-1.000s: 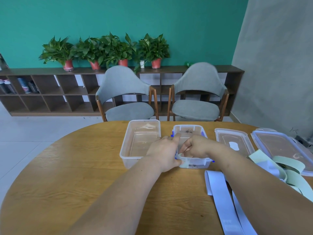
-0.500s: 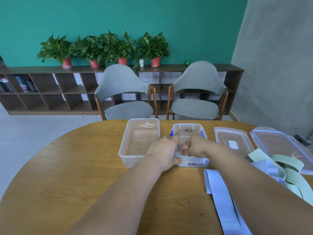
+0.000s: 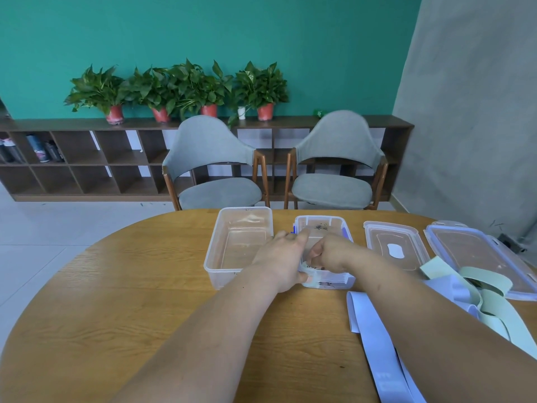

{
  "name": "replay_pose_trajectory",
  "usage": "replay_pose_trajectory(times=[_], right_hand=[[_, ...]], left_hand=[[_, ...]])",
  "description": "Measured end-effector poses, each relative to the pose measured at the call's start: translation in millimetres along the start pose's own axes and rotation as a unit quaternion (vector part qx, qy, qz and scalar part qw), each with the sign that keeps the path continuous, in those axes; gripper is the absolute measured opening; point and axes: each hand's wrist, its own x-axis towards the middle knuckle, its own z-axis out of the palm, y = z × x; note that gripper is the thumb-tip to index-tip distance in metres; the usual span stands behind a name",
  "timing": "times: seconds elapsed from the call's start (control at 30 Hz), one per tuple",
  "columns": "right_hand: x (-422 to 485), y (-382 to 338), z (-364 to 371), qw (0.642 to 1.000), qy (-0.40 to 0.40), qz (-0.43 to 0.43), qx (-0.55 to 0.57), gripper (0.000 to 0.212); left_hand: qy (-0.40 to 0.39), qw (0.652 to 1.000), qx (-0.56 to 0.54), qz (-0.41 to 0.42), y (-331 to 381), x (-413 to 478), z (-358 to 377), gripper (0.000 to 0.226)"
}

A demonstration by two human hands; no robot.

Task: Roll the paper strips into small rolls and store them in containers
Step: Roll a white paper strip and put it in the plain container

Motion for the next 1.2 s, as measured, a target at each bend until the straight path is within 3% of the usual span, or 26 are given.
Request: replay_pose_trajectory(times=[0.3,0.47,1.03,1.2], right_hand=[[-6,-4,-6,1.000,0.016,-0.004,0.000,0.017],[-23,-1,-22,0.997,0.077,-0.011,-0.008,0.024],[-124,33,-46,0.984,0.174,-0.010,0.035,0.012],[-150,45,-41,0.984,0.175,0.005,0.021,0.018]], left_hand=[[-0.002,1.000,-0.005,0.005,-2,-3,-4,0.107],[0.008,1.000,-0.004,0.019,4,-10,-12,0.101],[0.053,0.995,0.002,0.089,66,-53,-31,0.091],[0.043,0.994,0.003,0.099,86,-69,-28,0.084]])
